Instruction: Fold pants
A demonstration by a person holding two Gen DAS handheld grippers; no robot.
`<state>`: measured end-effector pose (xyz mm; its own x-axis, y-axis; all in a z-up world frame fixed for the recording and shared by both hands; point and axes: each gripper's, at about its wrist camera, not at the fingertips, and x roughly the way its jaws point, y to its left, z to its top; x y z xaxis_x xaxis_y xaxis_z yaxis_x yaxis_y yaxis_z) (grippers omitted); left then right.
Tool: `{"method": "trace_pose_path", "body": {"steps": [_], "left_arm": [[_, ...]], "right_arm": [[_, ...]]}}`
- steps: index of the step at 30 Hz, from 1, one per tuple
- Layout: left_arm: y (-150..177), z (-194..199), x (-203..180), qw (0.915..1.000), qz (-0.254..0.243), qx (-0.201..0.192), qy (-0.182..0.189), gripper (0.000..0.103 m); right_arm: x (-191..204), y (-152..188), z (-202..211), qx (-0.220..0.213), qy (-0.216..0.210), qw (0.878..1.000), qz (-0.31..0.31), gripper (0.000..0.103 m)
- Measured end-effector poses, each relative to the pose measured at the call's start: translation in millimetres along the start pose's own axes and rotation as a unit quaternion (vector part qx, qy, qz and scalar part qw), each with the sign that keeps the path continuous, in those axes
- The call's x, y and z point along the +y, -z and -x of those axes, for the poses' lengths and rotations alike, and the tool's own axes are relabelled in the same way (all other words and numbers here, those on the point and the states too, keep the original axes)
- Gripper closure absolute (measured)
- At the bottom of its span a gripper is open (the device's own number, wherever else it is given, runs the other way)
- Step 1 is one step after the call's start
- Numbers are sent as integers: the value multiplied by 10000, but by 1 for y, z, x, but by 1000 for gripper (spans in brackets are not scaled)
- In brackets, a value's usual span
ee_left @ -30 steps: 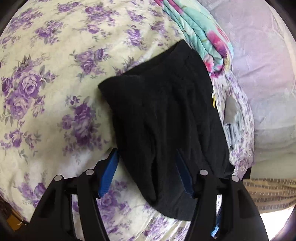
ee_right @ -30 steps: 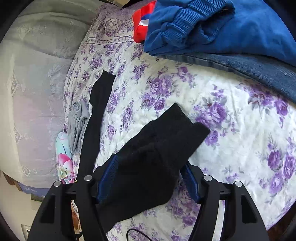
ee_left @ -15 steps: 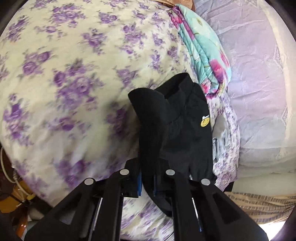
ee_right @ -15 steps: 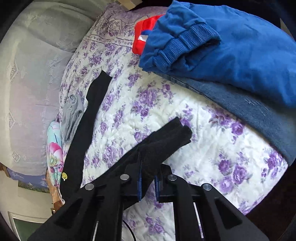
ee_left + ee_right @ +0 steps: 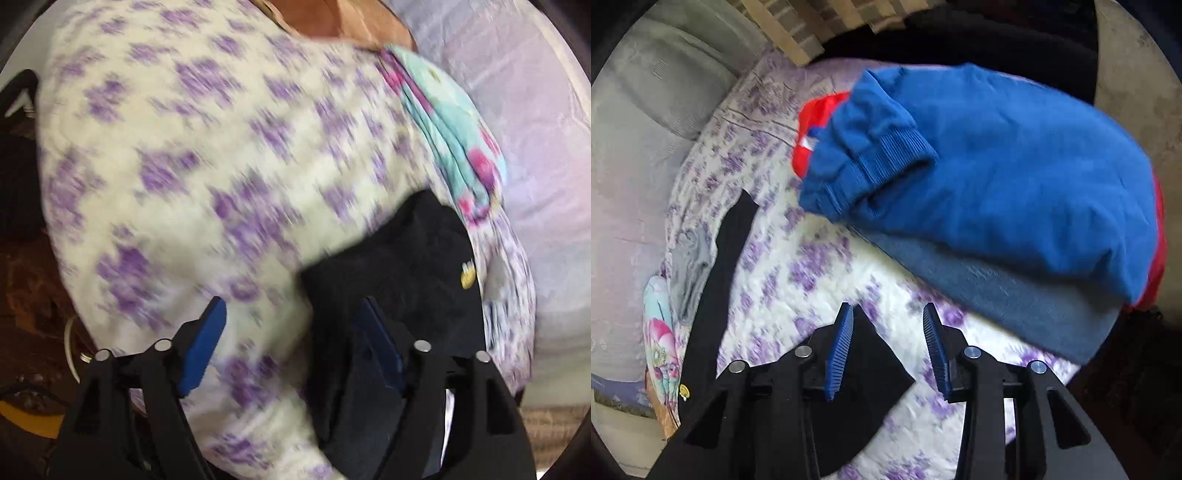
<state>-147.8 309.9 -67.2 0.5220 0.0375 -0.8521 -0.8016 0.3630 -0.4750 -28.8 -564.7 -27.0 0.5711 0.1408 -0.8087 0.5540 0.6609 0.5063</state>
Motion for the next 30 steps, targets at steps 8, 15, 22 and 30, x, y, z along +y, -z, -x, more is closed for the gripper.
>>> {"method": "trace_pose_path", "body": {"steps": [8, 15, 22, 30], "left_arm": [[17, 3, -36, 9996, -44, 24, 293, 31], [58, 6, -85, 9986, -441, 27, 280, 30], [81, -3, -115, 9967, -751, 176, 261, 27], [59, -33, -159, 9898, -1399, 224, 118, 26]], "right_arm": [[125, -46, -144, 311, -1621, 9862, 99, 67], [178, -76, -250, 565, -1477, 9874, -81, 67], [191, -82, -284, 529, -1709, 9838, -147, 71], [182, -92, -212, 135, -1791, 9830, 375, 98]]}}
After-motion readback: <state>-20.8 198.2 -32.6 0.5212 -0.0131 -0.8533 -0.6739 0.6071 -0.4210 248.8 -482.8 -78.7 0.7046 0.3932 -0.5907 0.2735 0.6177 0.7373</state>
